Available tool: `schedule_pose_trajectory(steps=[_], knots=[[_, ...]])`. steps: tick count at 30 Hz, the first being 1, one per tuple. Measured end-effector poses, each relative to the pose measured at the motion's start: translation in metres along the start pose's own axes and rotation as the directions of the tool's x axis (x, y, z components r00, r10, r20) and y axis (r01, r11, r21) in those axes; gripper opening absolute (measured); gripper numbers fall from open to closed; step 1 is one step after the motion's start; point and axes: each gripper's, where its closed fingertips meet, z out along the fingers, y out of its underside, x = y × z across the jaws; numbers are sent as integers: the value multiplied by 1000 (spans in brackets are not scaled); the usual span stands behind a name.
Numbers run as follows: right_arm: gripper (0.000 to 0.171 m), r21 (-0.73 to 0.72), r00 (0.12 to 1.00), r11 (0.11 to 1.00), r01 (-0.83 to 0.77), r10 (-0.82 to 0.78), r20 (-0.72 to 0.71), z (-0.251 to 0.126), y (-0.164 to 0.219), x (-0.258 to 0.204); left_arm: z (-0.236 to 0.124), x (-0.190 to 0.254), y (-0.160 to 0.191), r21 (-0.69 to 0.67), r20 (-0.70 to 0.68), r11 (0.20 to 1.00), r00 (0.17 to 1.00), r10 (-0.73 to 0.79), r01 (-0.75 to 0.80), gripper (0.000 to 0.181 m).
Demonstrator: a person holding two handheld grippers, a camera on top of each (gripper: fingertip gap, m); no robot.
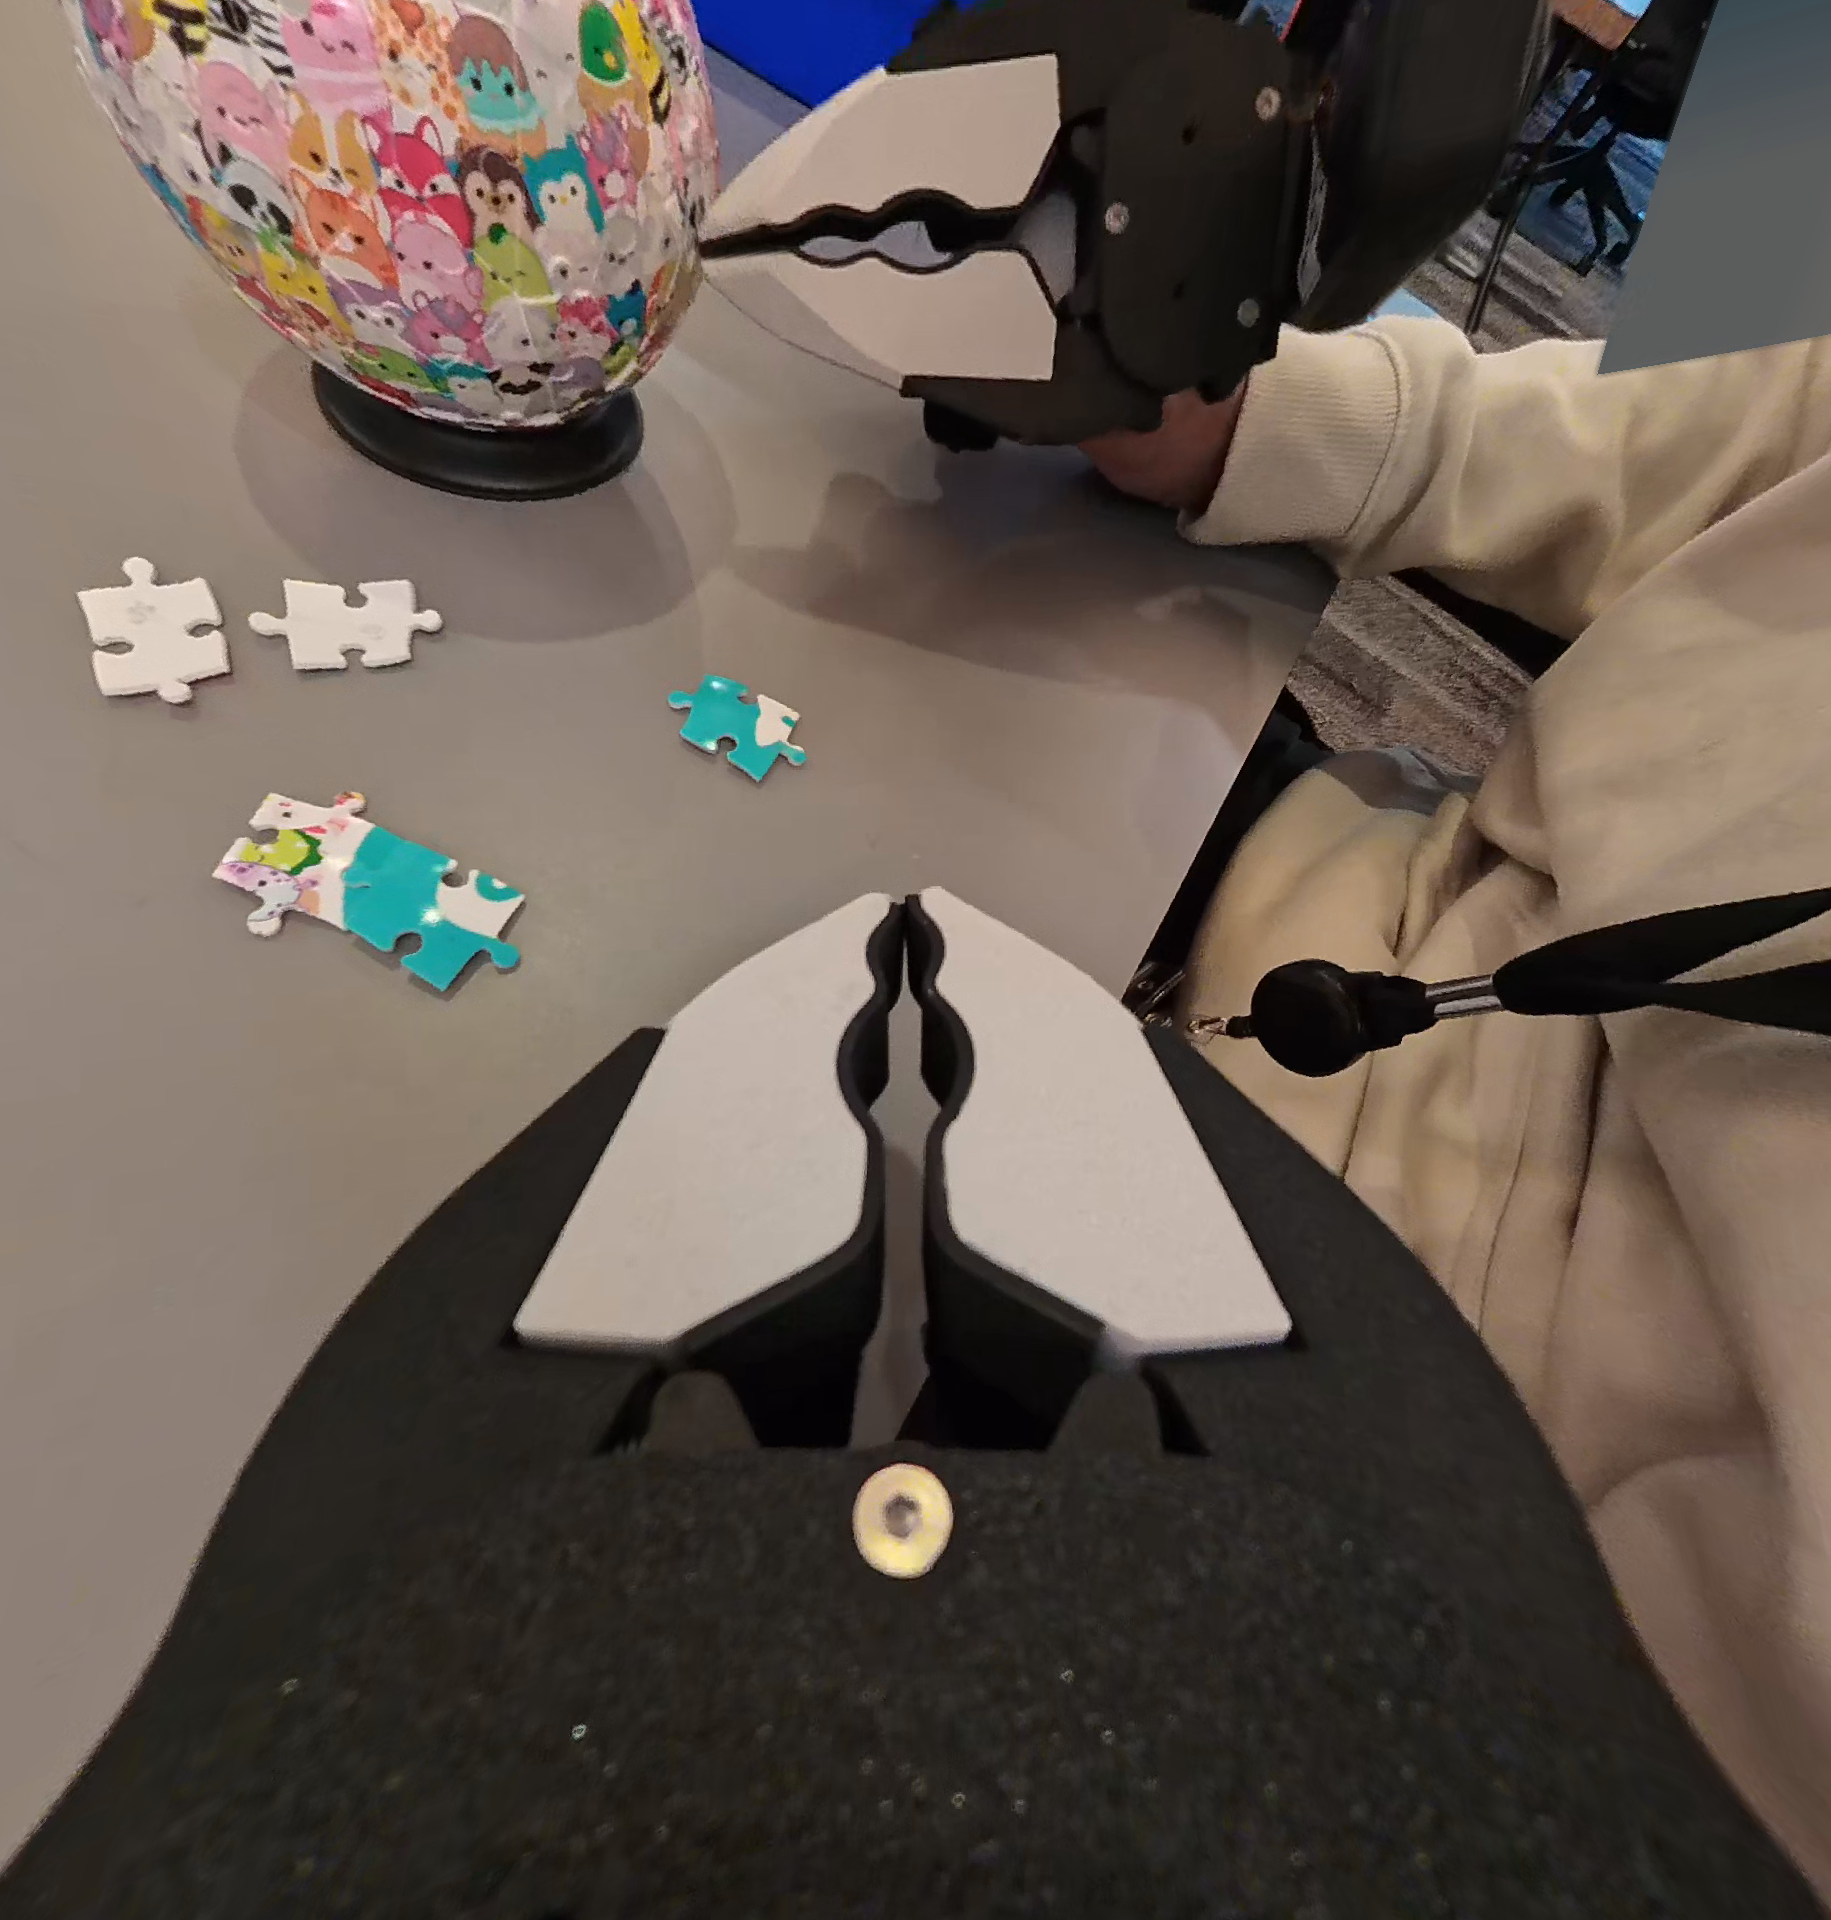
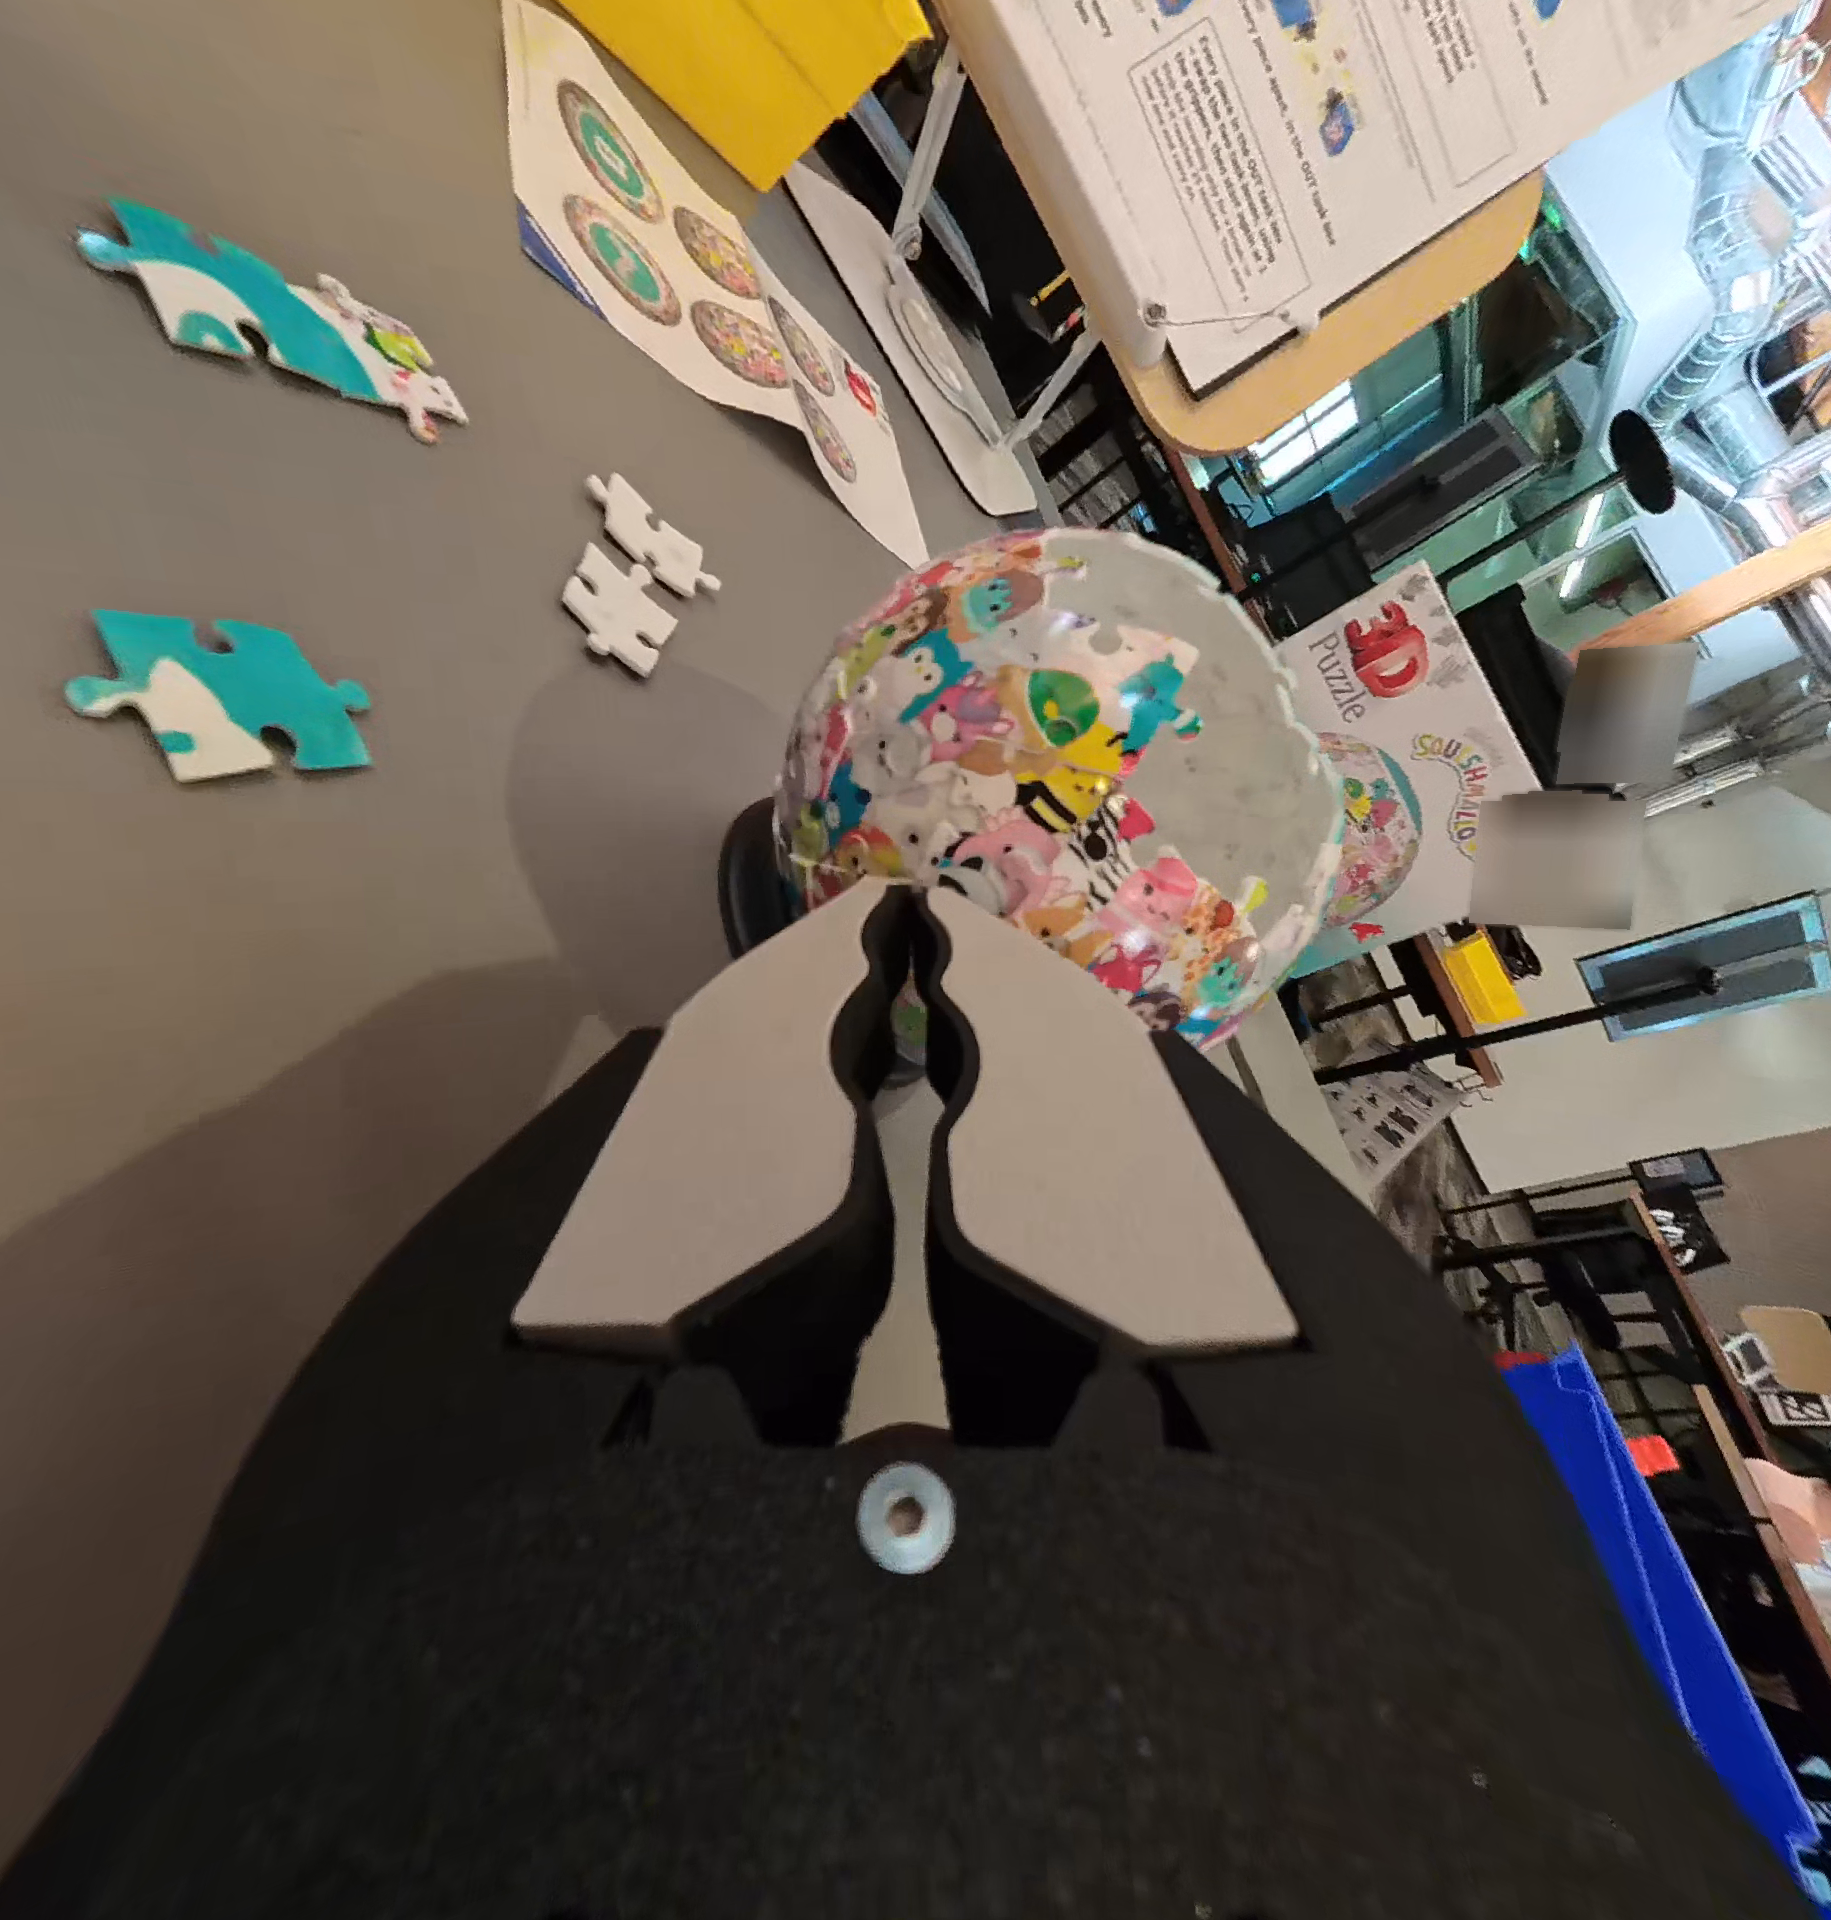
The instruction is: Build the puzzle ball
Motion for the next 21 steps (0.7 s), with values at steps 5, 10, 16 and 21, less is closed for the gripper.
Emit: schedule_pose_trajectory(steps=[5, 10, 16, 21], knots=[[0, 17, 1000, 1000, -7, 6, 19, -3, -3, -4, -1, 1, -1, 1, 2, 1000, 1000, 5, -5, 0], [0, 31, 999, 999, -37, 36, 20, 5, -12, -4, -2, -2, -1, 9, 1, 1000, 1000, -10, 10, 0], [0, 65, 1000, 998, -10, 11, -14, -3, -17, -1, -3, -2, -1, 9, 11, 1000, 1000, 0, 0, 0], [0, 47, 999, 998, -38, 38, -10, 1, -11, 3, -3, -2, -2, 15, -3, 1000, 1000, -14, 14, 0]])
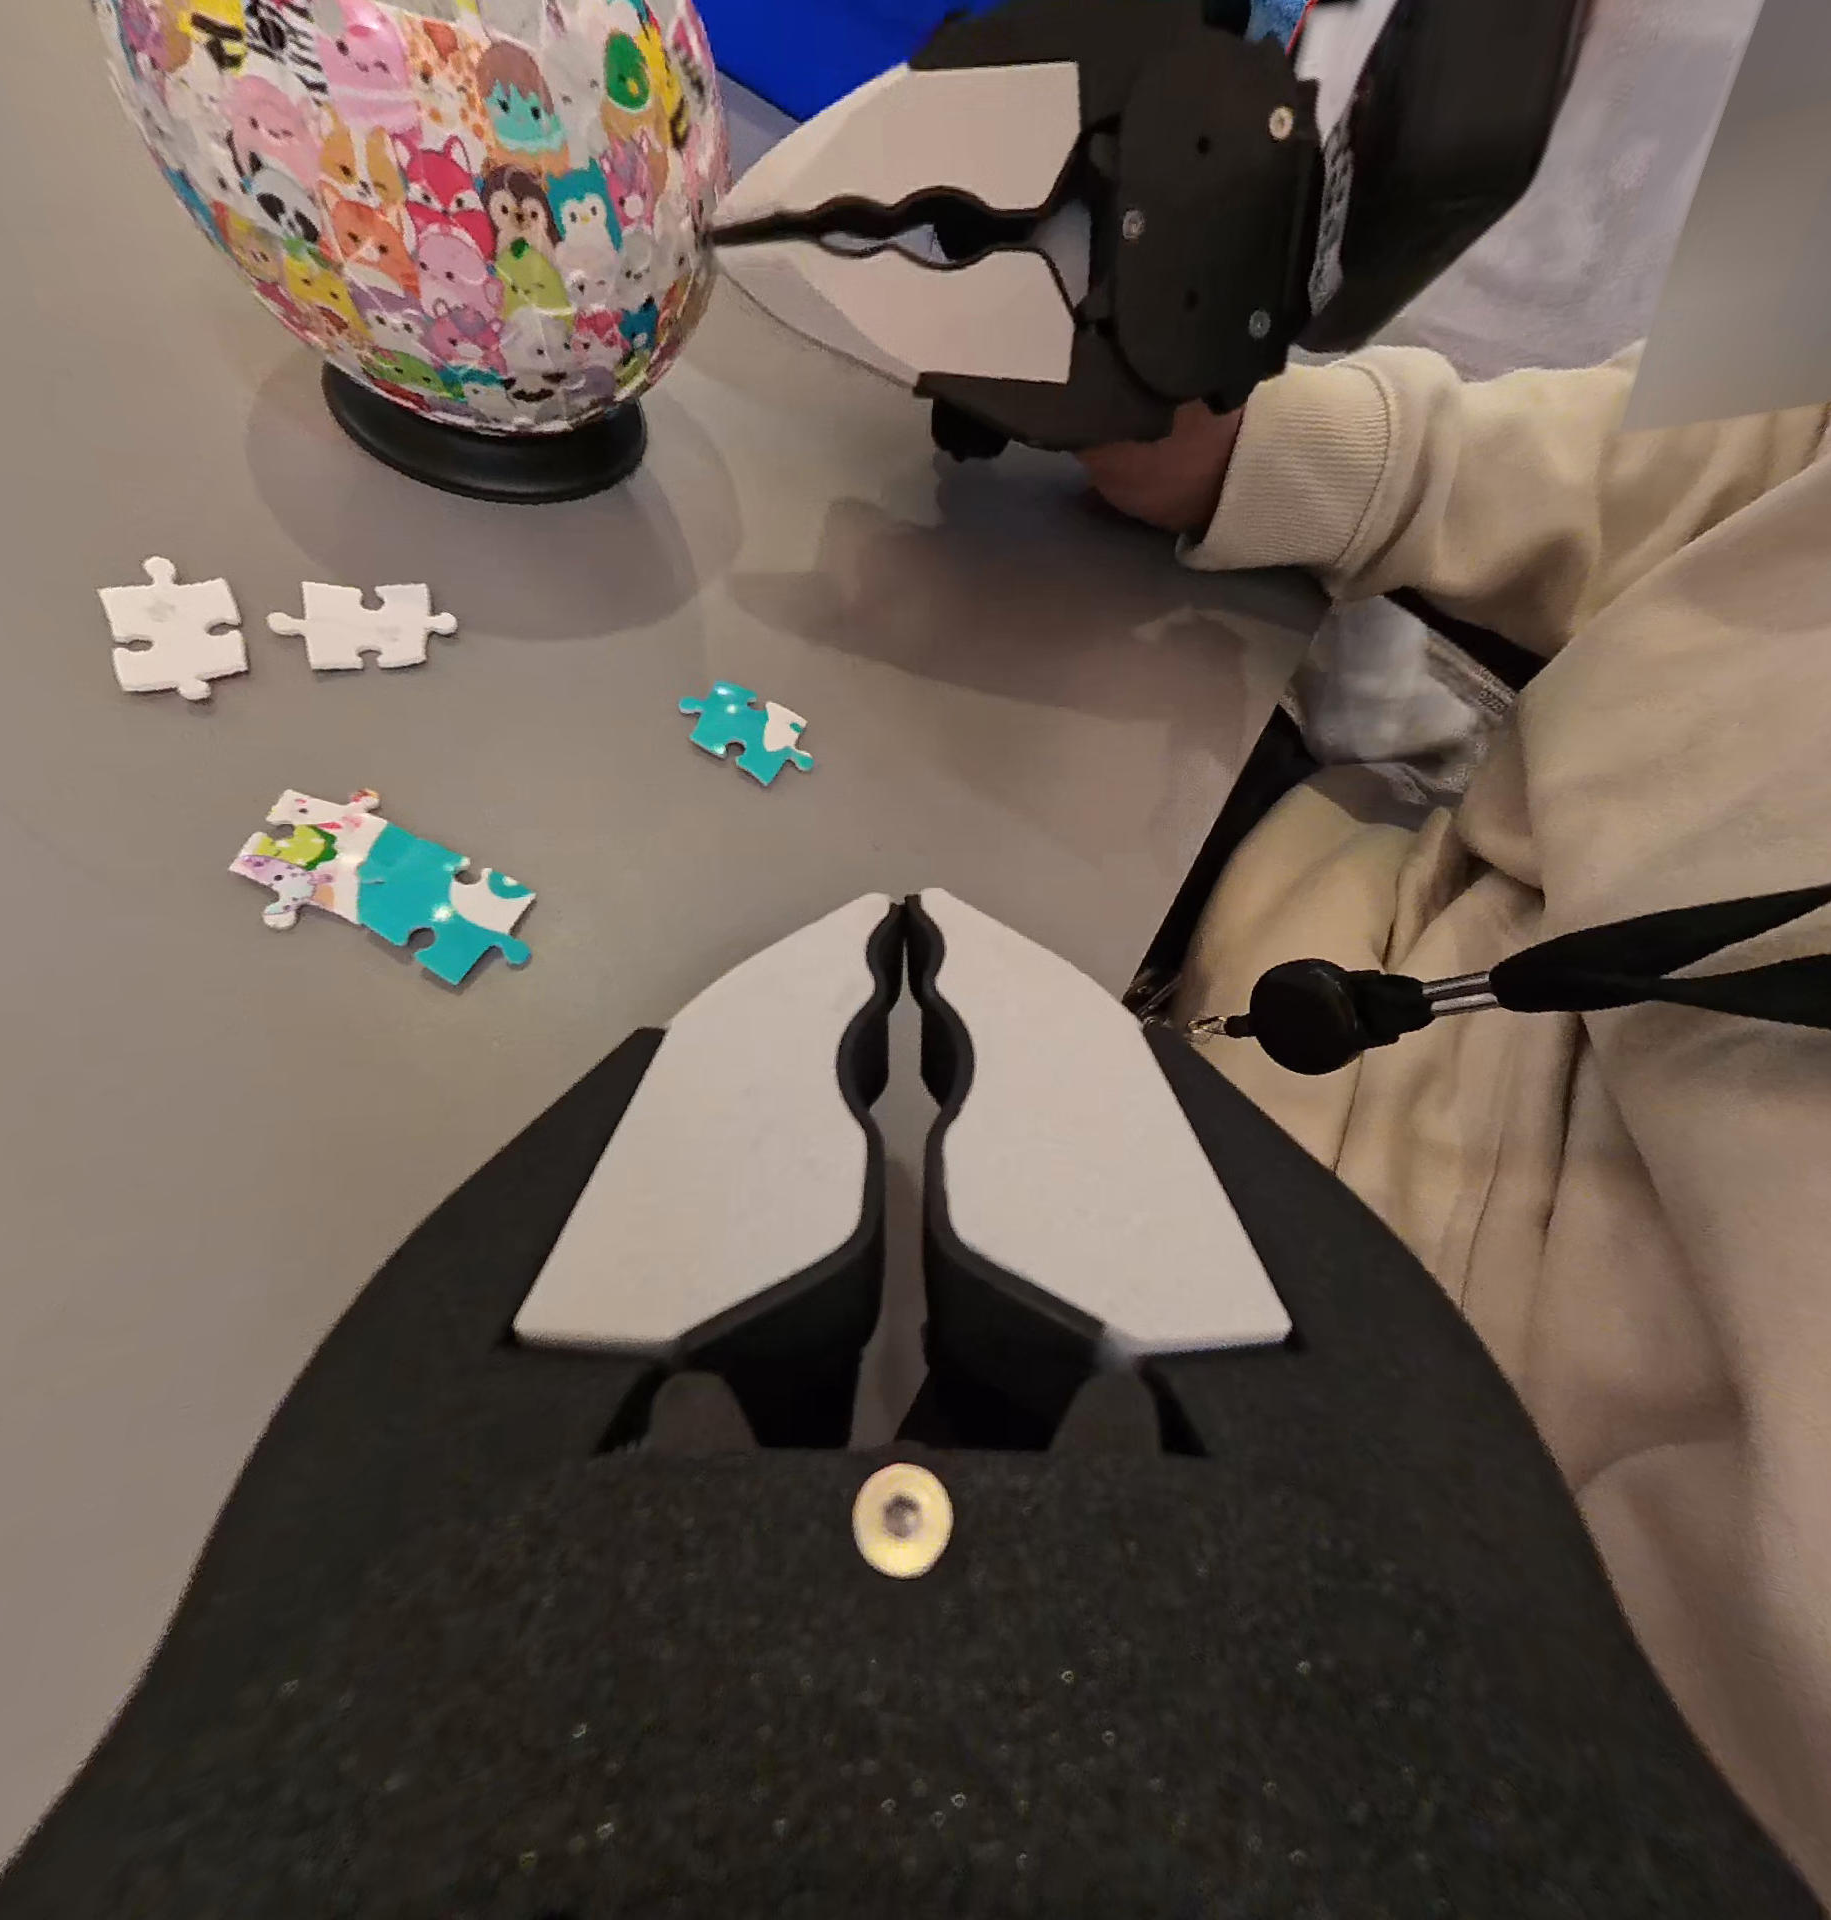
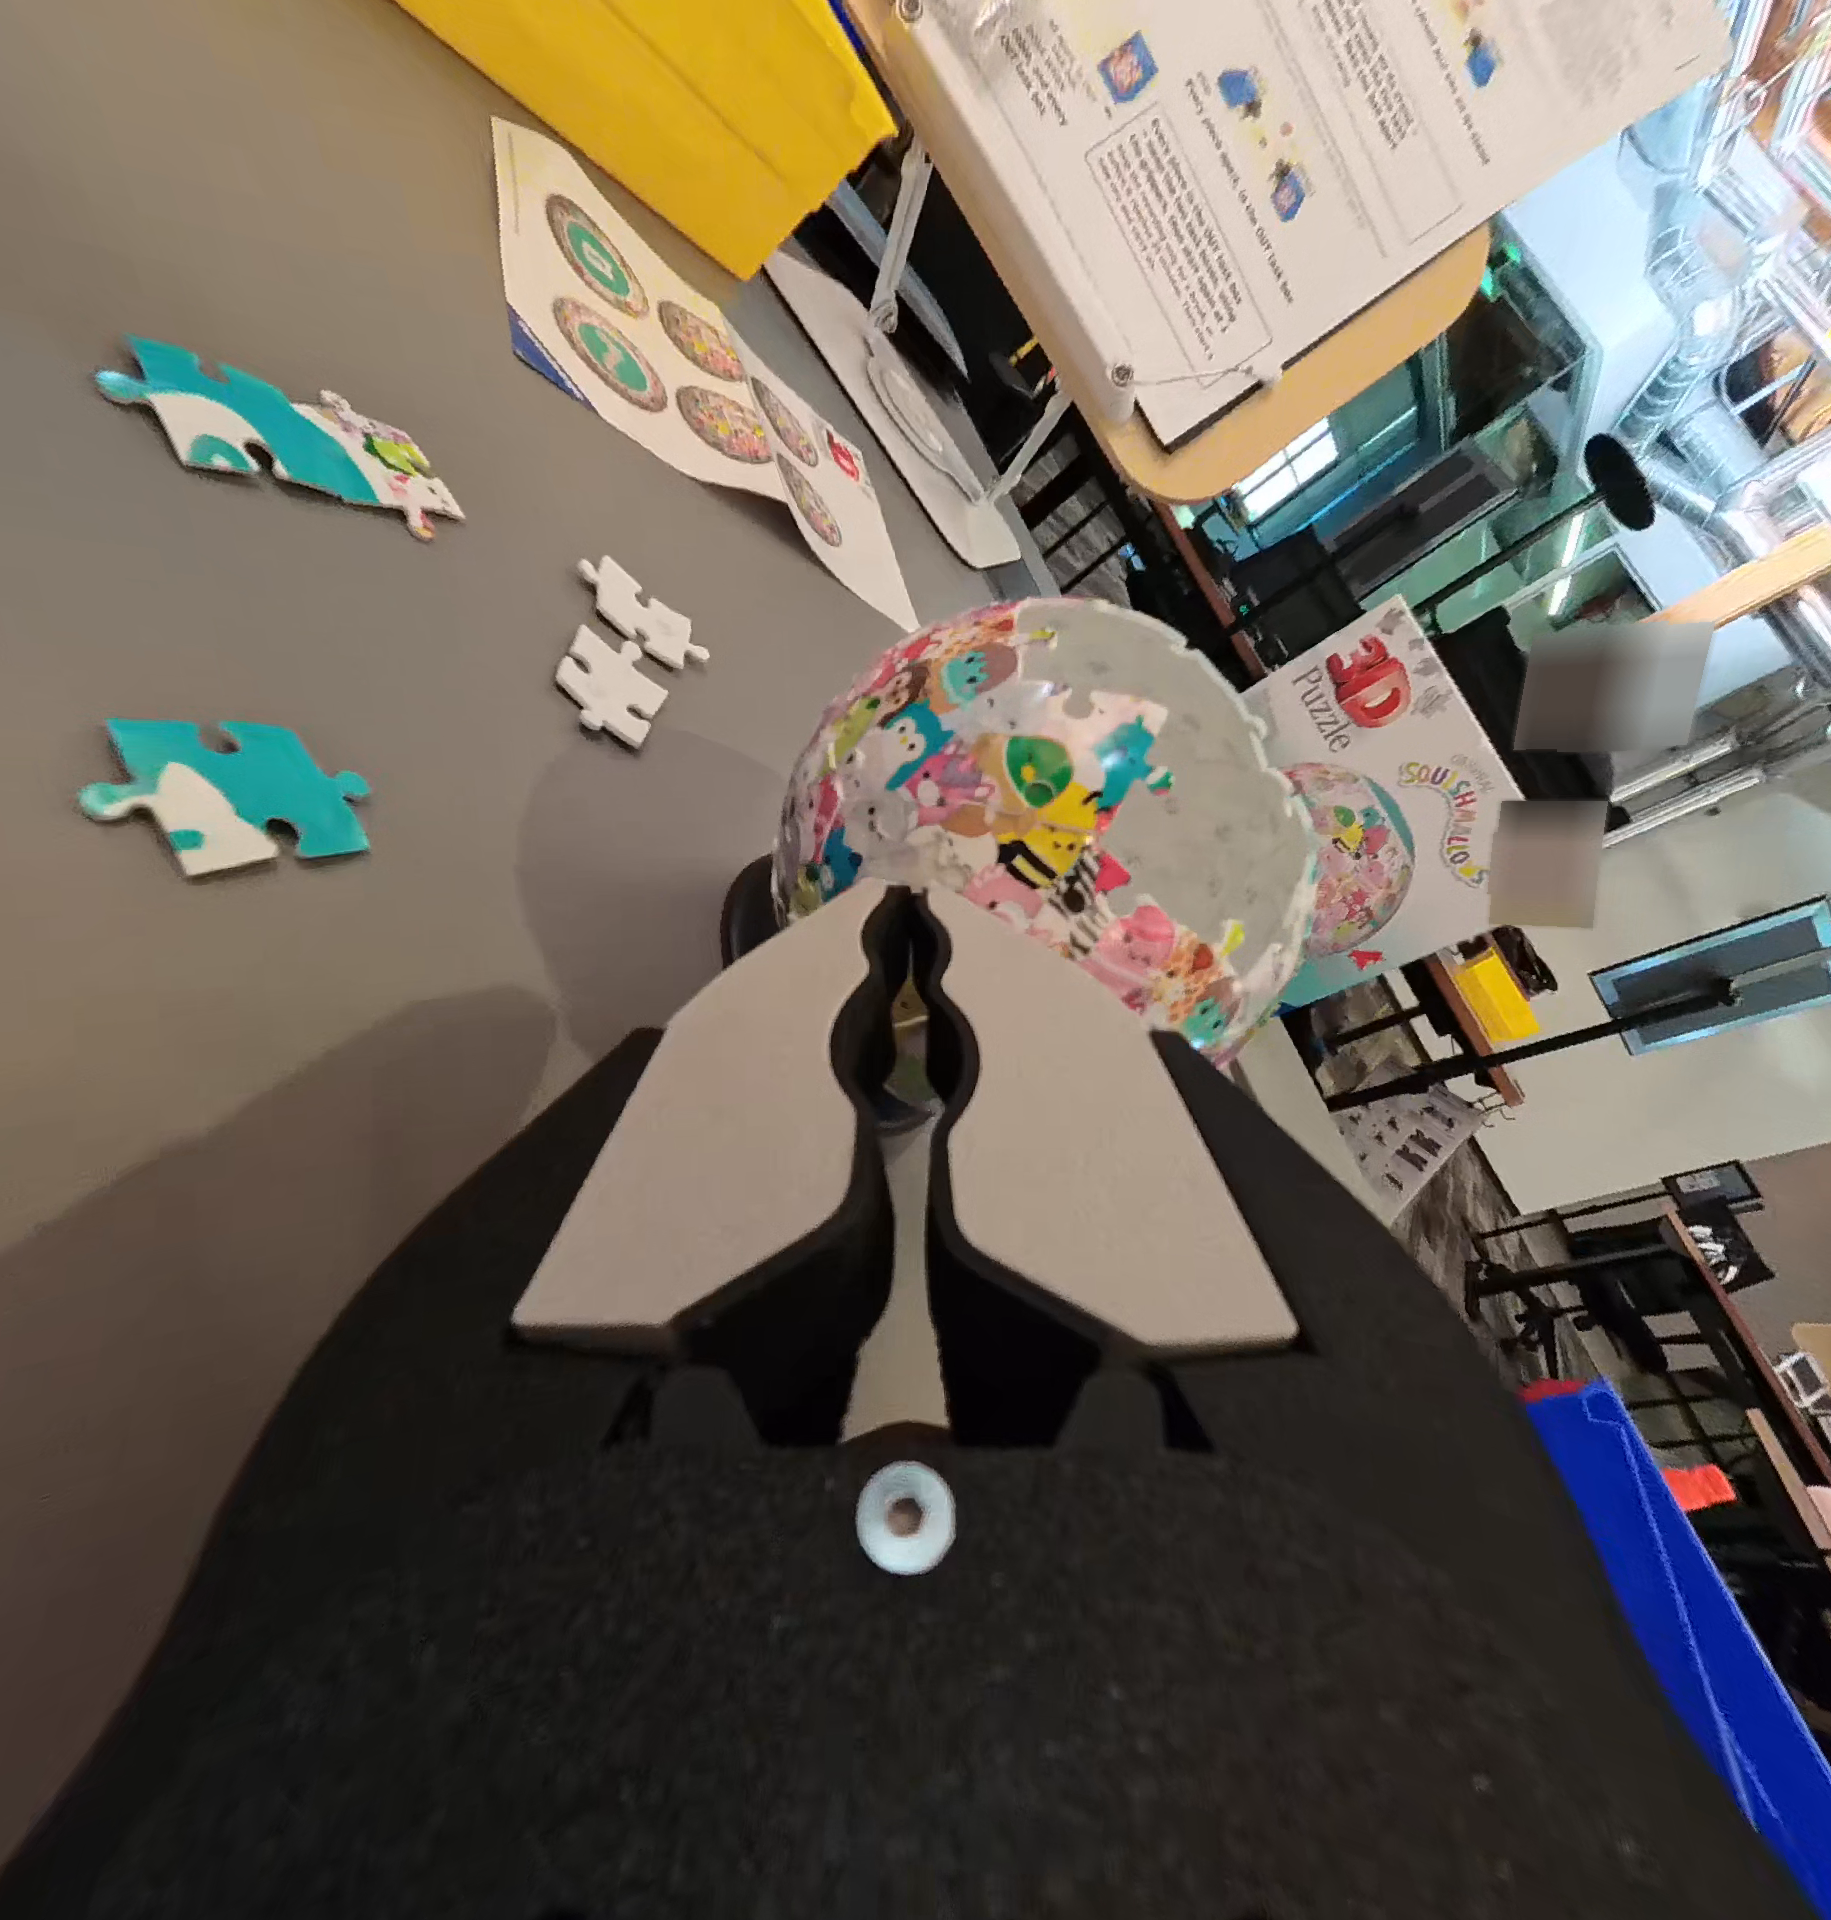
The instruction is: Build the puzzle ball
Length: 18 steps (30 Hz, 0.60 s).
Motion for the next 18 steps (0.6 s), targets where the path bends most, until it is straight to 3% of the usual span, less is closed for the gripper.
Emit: schedule_pose_trajectory(steps=[13, 18], knots=[[0, -33, 999, 998, -46, 46, -6, -17, 18, 9, 1, -4, 3, -14, 17, 1000, 1000, 3, -3, 0], [0, -20, 997, 997, -74, 74, -7, -4, 20, 18, 3, -1, 3, -16, 2, 1000, 1000, -2, 2, 0]])
